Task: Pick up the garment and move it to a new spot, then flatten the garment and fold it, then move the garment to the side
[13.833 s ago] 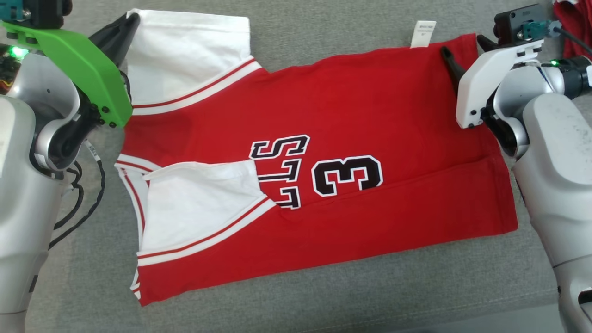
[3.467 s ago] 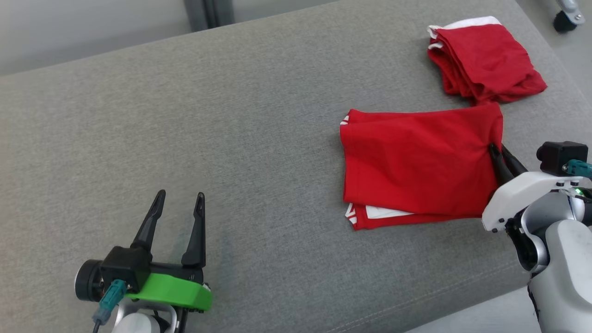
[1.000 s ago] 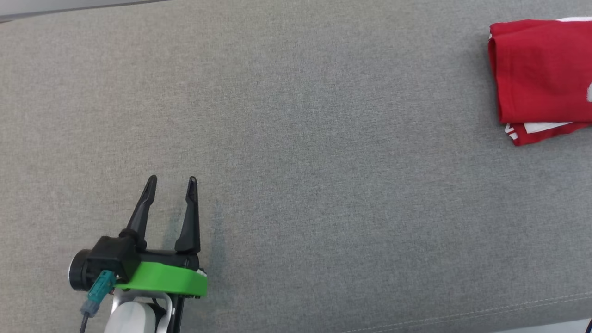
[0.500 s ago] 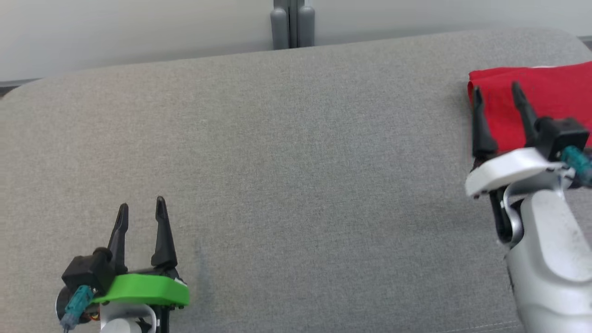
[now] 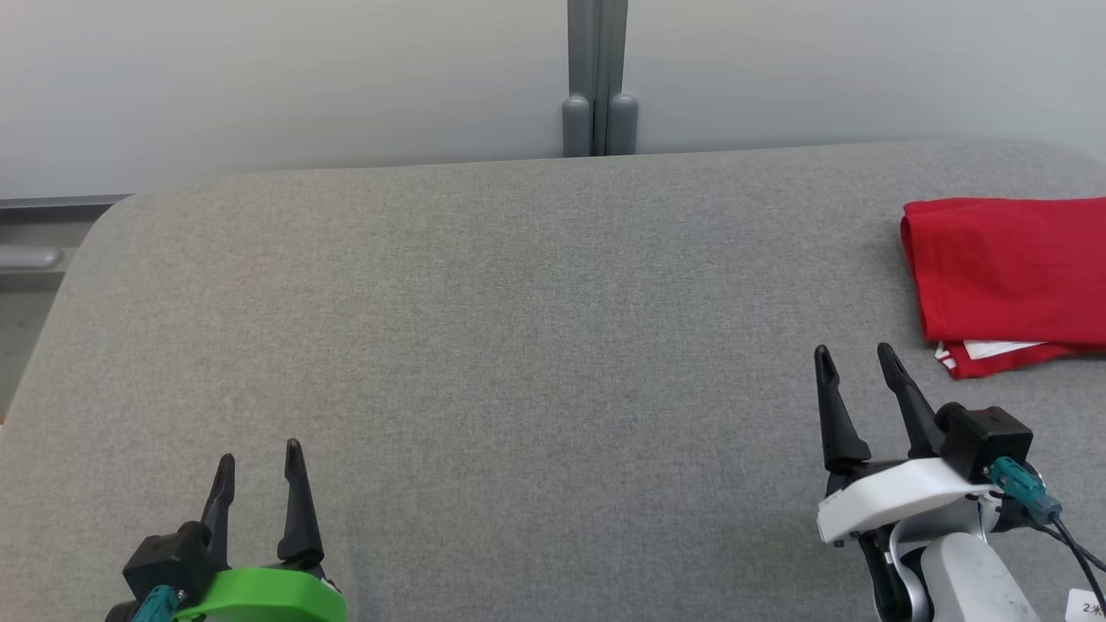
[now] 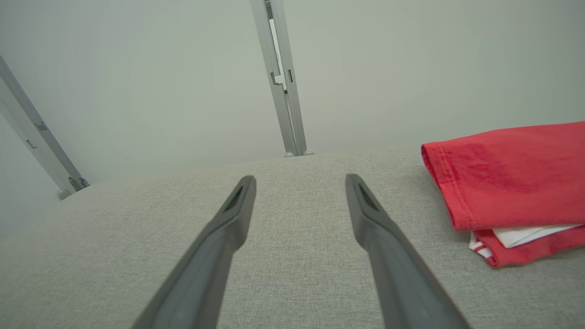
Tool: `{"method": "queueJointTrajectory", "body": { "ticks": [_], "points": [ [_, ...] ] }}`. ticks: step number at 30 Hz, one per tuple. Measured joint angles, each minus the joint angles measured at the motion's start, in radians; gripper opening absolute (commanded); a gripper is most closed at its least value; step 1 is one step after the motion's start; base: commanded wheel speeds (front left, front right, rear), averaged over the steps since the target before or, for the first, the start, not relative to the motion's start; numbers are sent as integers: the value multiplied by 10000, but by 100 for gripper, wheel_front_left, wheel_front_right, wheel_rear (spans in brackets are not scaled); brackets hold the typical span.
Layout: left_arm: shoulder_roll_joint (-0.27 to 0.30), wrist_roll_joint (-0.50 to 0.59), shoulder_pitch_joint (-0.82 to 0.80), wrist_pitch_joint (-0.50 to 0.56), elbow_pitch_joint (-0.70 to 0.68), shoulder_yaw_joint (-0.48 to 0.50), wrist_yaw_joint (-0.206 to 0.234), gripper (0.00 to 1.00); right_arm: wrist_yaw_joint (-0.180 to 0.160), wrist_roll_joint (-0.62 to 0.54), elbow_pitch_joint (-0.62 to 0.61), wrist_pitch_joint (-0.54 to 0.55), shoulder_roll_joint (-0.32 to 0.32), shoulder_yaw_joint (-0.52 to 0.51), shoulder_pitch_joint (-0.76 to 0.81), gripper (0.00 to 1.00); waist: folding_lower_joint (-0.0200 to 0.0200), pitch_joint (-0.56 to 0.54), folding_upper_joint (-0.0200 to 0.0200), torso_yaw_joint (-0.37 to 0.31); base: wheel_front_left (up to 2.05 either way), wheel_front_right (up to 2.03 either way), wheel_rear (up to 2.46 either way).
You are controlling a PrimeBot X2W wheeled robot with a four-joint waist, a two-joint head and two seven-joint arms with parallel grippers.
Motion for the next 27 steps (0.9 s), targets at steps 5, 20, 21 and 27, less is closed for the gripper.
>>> {"method": "queueJointTrajectory", "body": {
  "ticks": [5,20,21,27],
  "points": [
    [-6,94,29,0,-27,-35,-2,100,0,217,-136,0,-8,232,307,100,0,-59,0,86,0,0,0],
    [-25,197,26,0,96,-163,-77,100,-2,387,-142,-2,-6,640,475,100,1,-100,0,63,0,0,0],
    [-25,197,24,0,121,-171,-104,100,0,393,-142,0,-6,640,481,100,0,-96,0,68,0,0,0],
    [-29,197,11,0,261,-207,-127,100,-2,418,-144,0,-6,642,486,100,1,-107,0,83,0,0,0]
  ]
}}
